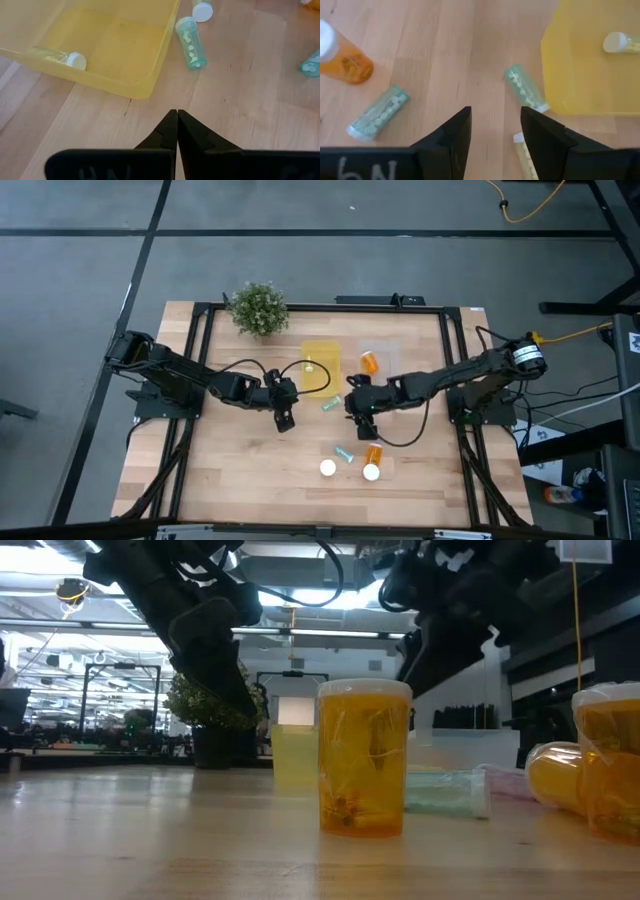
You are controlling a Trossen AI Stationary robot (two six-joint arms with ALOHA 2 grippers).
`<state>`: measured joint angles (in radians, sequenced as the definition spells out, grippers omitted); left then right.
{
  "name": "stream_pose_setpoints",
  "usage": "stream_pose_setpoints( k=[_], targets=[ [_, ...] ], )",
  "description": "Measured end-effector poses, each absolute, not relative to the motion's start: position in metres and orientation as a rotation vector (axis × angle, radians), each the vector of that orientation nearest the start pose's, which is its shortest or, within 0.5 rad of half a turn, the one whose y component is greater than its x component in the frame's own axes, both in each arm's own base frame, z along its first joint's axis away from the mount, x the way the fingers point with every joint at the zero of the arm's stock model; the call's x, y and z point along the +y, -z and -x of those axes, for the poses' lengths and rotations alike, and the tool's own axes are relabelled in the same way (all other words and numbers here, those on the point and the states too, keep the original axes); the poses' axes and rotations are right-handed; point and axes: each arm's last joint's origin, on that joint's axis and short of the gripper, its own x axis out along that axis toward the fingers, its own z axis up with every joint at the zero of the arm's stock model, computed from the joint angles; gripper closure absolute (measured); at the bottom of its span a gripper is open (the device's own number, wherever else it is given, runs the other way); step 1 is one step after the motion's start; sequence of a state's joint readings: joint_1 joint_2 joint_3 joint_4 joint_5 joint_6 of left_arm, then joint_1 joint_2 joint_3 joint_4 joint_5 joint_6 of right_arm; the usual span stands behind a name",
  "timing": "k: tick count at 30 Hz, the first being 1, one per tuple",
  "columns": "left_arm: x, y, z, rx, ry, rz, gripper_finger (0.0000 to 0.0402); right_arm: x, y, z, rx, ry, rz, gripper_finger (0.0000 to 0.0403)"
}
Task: Pick and place medicine bottles into bin by pill shape (circle, oval)
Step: Put the small yellow pill bottle into the yellow bin
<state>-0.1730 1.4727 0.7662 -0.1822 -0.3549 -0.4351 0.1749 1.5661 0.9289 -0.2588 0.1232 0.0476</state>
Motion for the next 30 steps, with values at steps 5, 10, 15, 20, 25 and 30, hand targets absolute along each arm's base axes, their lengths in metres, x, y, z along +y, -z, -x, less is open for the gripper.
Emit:
stream_pose_setpoints(
  k=[5,10,15,20,25,30],
  targets=[
    [-0.038,-0.179,-0.277,0.799,-0.35,0.176,0.0398,0.052,-0.189,-0.316,0.906,-0.014,0.101,0.023],
    [-0.038,-0.179,-0.277,0.797,-0.35,0.176,0.0398,0.056,-0.18,-0.342,1.006,-0.038,0.169,0.023],
    [-0.038,-0.179,-0.277,0.796,-0.352,0.182,0.0398,0.055,-0.178,-0.346,1.267,0.029,0.255,0.023],
    [-0.038,-0.179,-0.277,0.797,-0.351,0.178,0.0398,0.053,-0.174,-0.342,1.331,0.059,0.292,0.023],
    [-0.038,-0.179,-0.277,0.797,-0.35,0.176,0.0398,0.049,-0.169,-0.34,1.343,0.085,0.311,0.023],
    [-0.038,-0.179,-0.277,0.797,-0.35,0.176,0.0398,0.049,-0.166,-0.347,1.297,0.084,0.382,0.023]
  ],
)
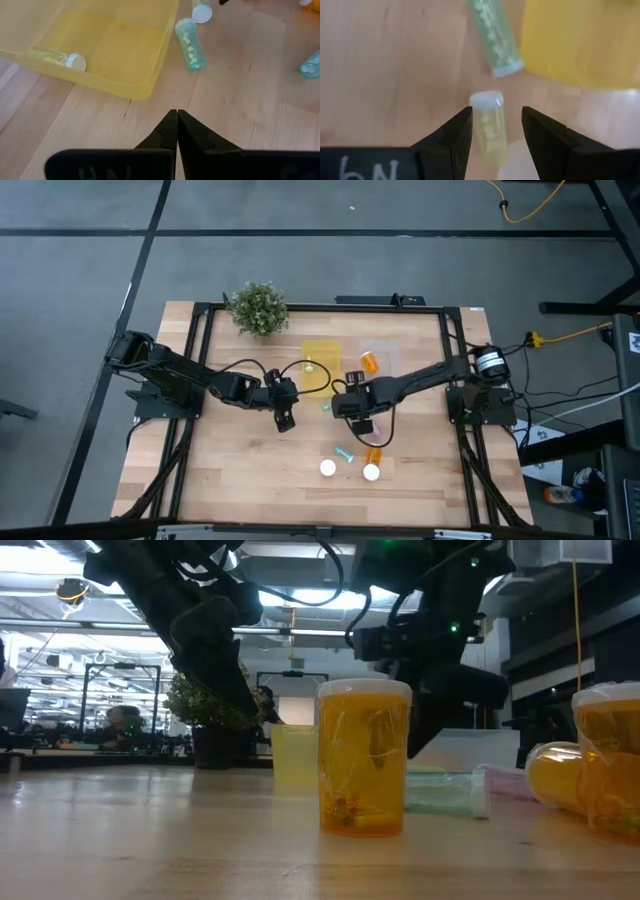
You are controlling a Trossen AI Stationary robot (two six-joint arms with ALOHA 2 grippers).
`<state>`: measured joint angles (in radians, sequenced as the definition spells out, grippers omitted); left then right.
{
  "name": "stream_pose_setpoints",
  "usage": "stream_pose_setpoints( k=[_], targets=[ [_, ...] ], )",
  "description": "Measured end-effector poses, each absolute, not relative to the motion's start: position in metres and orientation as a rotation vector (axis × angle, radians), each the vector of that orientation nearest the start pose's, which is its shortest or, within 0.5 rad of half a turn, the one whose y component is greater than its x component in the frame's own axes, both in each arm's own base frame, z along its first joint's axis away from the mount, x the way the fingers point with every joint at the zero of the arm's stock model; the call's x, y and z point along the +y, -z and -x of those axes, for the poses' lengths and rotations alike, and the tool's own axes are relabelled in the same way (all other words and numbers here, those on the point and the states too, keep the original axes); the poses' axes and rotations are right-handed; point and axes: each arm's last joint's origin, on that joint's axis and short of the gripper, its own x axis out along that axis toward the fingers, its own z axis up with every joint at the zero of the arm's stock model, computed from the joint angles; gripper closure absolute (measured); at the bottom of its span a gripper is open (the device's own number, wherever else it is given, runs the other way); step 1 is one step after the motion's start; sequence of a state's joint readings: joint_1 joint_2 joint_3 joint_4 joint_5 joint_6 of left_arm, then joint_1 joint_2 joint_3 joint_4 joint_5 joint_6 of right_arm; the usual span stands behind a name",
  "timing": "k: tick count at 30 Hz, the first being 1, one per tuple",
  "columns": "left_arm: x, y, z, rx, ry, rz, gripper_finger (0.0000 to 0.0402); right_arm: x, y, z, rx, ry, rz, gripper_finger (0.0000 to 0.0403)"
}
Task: Pick and place medicine bottles into bin by pill shape (circle, oval)
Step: Put the small yellow pill bottle into the yellow bin
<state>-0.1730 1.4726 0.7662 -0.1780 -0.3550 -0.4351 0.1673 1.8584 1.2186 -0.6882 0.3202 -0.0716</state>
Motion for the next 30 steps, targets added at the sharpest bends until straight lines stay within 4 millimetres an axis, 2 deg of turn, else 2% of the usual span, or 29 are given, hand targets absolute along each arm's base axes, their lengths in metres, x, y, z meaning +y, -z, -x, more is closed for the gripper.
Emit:
stream_pose_setpoints(
  k=[13,17,30],
  targets=[
    [-0.038,-0.18,-0.278,0.79,-0.348,0.179,0.0398,0.05,-0.14,-0.351,1.375,0.026,0.377,0.023],
    [-0.038,-0.18,-0.278,0.79,-0.348,0.179,0.0398,0.052,-0.139,-0.351,1.377,-0.025,0.33,0.023],
    [-0.038,-0.18,-0.278,0.79,-0.348,0.18,0.0398,0.054,-0.139,-0.347,1.417,-0.054,0.369,0.023]
  ],
)
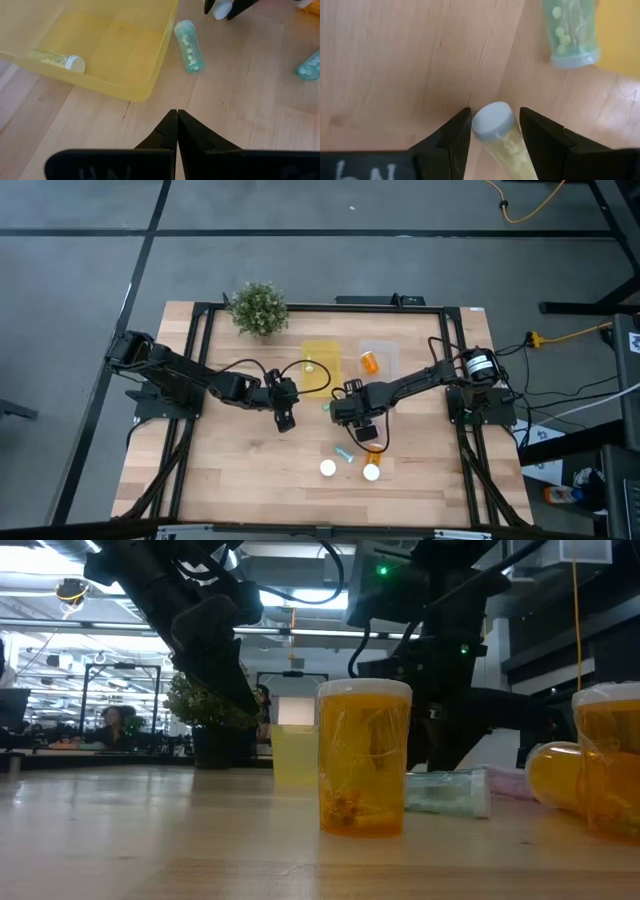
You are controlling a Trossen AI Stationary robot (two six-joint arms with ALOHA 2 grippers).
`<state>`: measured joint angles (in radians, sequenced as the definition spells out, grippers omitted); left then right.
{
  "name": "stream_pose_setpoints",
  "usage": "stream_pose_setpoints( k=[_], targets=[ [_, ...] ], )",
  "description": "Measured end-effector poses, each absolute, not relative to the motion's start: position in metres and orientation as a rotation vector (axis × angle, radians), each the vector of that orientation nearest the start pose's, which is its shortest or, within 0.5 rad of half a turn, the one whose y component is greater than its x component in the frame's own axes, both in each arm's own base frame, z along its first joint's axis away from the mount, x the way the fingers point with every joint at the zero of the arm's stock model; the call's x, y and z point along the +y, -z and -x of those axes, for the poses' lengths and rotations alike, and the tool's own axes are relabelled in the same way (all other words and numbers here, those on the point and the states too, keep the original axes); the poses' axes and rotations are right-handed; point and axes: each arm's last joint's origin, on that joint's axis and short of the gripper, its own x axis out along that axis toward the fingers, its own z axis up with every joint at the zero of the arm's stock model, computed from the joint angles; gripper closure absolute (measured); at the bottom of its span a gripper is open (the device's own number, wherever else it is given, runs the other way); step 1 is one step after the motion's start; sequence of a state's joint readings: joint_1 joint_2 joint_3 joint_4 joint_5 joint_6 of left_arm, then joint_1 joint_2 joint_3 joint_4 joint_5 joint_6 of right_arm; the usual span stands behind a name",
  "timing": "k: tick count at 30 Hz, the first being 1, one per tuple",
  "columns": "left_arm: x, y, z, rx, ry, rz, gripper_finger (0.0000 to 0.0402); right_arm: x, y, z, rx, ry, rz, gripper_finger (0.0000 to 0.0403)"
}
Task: Pick and place medicine bottles into bin by pill shape (circle, oval)
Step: Put the small yellow pill bottle into the yellow bin
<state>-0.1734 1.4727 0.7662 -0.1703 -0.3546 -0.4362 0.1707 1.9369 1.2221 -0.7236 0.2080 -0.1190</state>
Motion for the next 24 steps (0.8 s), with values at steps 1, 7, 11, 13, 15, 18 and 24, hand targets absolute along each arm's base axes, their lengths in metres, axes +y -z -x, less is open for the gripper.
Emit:
stream_pose_setpoints(
  k=[1,7,11,13,15,18,24],
  targets=[
    [-0.038,-0.18,-0.278,0.79,-0.349,0.18,0.0398,0.054,-0.139,-0.347,1.417,-0.054,0.372,0.023],
    [-0.038,-0.18,-0.278,0.79,-0.348,0.18,0.0398,0.054,-0.139,-0.347,1.417,-0.064,0.388,0.0239],
    [-0.038,-0.18,-0.278,0.79,-0.349,0.181,0.0398,0.054,-0.14,-0.347,1.418,-0.059,0.389,0.0272],
    [-0.038,-0.18,-0.278,0.79,-0.349,0.181,0.0398,0.053,-0.14,-0.348,1.414,-0.055,0.387,0.0287],
    [-0.038,-0.18,-0.278,0.79,-0.349,0.181,0.0398,0.053,-0.14,-0.348,1.408,-0.042,0.375,0.0294],
    [-0.038,-0.18,-0.278,0.79,-0.349,0.181,0.0398,0.054,-0.14,-0.349,1.401,-0.033,0.364,0.0292],
    [-0.038,-0.18,-0.278,0.79,-0.349,0.181,0.0398,0.059,-0.15,-0.358,1.35,-0.068,0.387,0.0284]
  ],
)
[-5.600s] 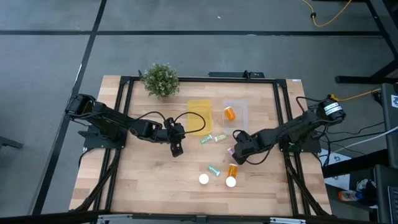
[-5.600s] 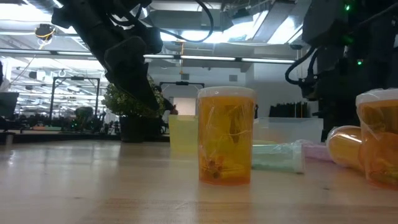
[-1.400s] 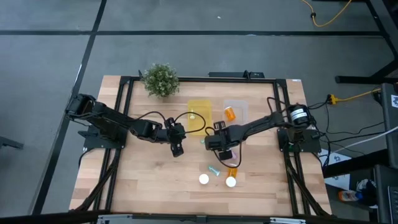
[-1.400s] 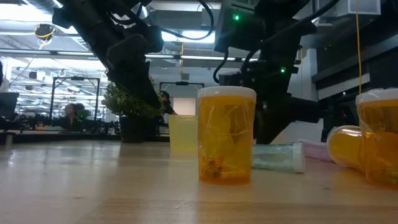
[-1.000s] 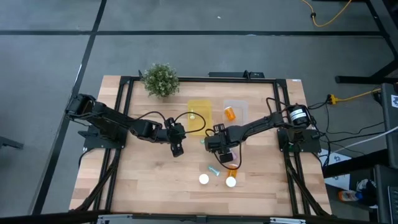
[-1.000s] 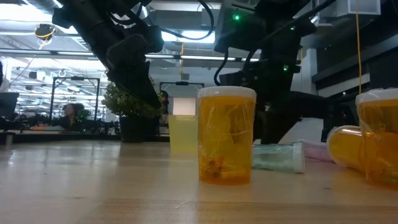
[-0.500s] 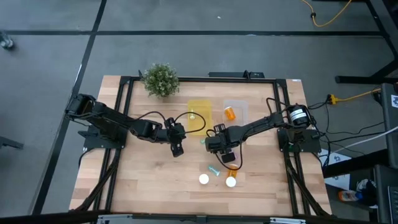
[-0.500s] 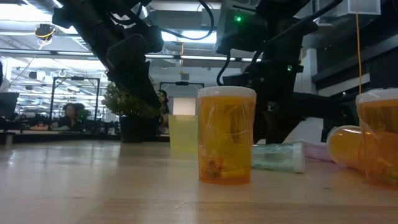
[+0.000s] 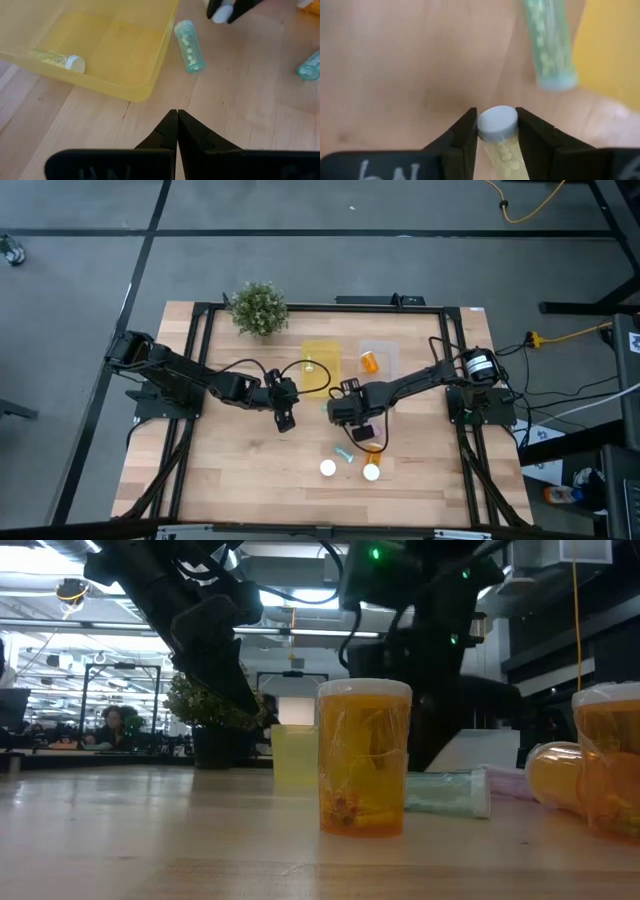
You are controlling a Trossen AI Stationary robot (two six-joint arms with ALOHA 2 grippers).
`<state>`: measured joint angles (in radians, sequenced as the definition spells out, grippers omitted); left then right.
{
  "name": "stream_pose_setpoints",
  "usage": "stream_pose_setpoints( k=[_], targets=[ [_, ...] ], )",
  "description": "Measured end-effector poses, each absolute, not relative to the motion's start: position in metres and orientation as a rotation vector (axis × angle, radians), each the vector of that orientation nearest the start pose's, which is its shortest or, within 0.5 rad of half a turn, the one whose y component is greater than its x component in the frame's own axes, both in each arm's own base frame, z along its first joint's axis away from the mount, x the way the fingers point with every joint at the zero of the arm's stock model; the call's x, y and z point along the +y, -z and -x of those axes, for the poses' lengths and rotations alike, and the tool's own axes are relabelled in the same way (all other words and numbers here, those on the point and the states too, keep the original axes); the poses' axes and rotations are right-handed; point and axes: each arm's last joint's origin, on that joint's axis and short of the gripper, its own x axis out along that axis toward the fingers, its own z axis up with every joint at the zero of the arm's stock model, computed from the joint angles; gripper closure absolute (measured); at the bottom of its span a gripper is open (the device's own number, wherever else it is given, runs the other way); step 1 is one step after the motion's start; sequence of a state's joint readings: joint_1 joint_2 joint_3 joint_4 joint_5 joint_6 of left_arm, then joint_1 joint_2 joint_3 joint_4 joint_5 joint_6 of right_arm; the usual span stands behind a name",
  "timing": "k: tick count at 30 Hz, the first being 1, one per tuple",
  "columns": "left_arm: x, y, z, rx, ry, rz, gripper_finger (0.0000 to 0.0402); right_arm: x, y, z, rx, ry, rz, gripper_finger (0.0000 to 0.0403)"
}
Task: Pick and place medicine bottles into bin by pill shape (circle, oval)
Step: Put the small yellow pill bottle into the yellow bin
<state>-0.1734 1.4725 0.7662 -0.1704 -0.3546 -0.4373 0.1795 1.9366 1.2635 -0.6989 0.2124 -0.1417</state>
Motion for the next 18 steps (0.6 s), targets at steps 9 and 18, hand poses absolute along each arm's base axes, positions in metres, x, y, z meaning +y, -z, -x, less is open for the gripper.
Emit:
stream_pose_setpoints(
  k=[9,18],
  targets=[
    [-0.038,-0.18,-0.278,0.79,-0.349,0.18,0.0398,0.065,-0.195,-0.388,1.169,-0.322,0.355,0.0287],
    [-0.038,-0.18,-0.278,0.79,-0.35,0.18,0.0398,0.037,-0.217,-0.405,1.079,-0.101,0.463,0.0289]
  ],
)
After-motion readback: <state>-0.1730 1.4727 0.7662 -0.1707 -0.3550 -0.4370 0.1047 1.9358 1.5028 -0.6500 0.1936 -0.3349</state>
